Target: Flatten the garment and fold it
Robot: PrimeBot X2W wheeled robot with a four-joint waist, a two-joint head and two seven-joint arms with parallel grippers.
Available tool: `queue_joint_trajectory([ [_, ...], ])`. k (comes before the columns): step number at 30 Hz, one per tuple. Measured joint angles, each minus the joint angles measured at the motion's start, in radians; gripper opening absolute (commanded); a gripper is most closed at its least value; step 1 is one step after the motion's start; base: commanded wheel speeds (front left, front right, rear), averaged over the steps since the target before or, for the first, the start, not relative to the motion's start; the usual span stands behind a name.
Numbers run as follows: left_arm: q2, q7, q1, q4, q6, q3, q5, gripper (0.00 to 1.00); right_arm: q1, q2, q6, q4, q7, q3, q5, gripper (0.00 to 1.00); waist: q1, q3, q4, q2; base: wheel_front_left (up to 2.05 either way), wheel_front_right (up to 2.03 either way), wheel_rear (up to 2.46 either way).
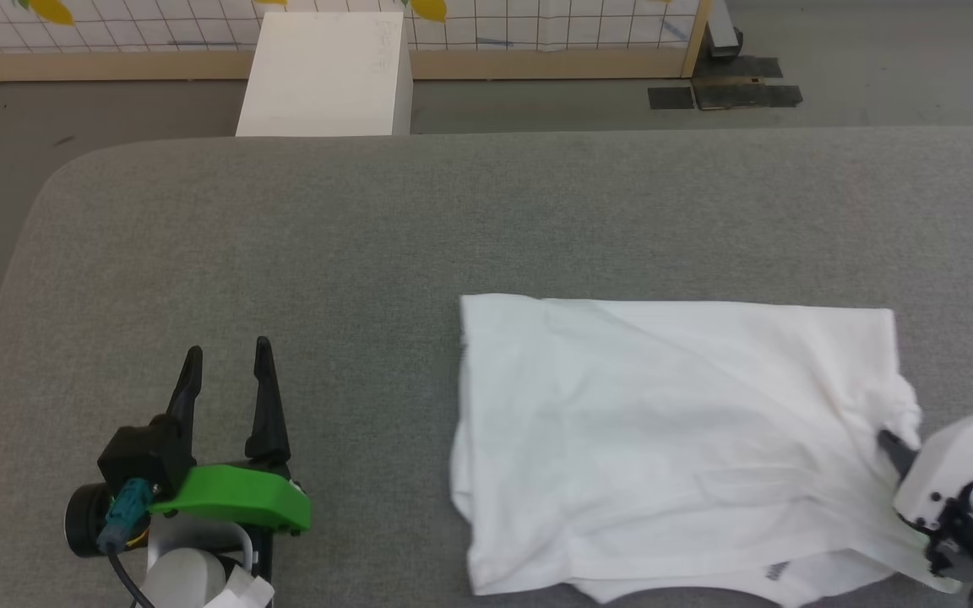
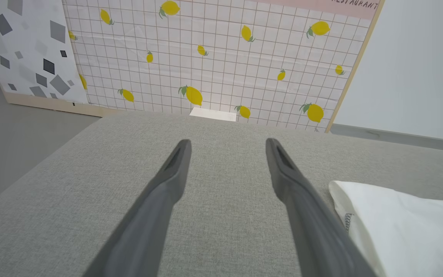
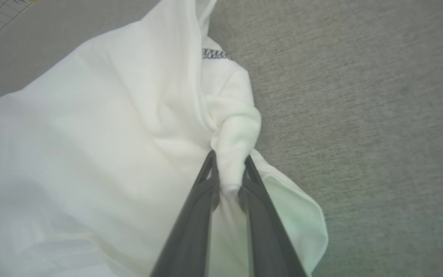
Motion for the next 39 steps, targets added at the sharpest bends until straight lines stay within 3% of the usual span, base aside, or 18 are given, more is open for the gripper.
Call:
queue_joint_trajectory([
  [5,-0.002,0.000,0.000,0.000,0.000,0.000,0.000,1.00,0.024,-0.019,0.000,-0.028,-0.031,-0.072,-0.064,0.00,0.0000,-0.004,-0.002,0.0000,0.00,0.00,0.00],
  [9,-0.004,0.000,0.001,0.002,-0.004,-0.001,0.002,1.00,0.046,-0.007,0.000,-0.100,-0.028,-0.072,-0.077,0.00,0.0000,-0.012,-0.002,0.0000,0.00,0.00,0.00],
  [19,-0.005,0.000,0.003,0.010,-0.016,-0.001,0.021,1.00,0.163,0.036,-0.001,-0.560,0.168,0.189,-0.055,0.00,0.0000,-0.039,0.002,0.0000,0.00,0.00,0.00],
  [23,-0.006,0.000,0.003,0.010,-0.016,-0.004,0.026,1.00,0.167,0.040,0.000,-0.646,0.226,0.335,-0.058,0.00,0.0000,-0.036,0.006,0.0000,0.00,0.00,0.00],
  [29,-0.007,0.000,-0.001,0.007,-0.023,-0.012,0.026,1.00,0.088,0.043,0.000,-0.577,0.247,0.569,-0.080,0.00,0.0000,-0.011,0.017,0.0000,0.00,0.00,0.00],
  [39,-0.009,0.000,-0.034,0.003,-0.025,-0.027,0.026,1.00,-0.093,0.063,0.000,-0.271,0.177,0.735,-0.073,0.00,0.0000,0.050,0.060,0.0000,0.00,0.00,0.00],
])
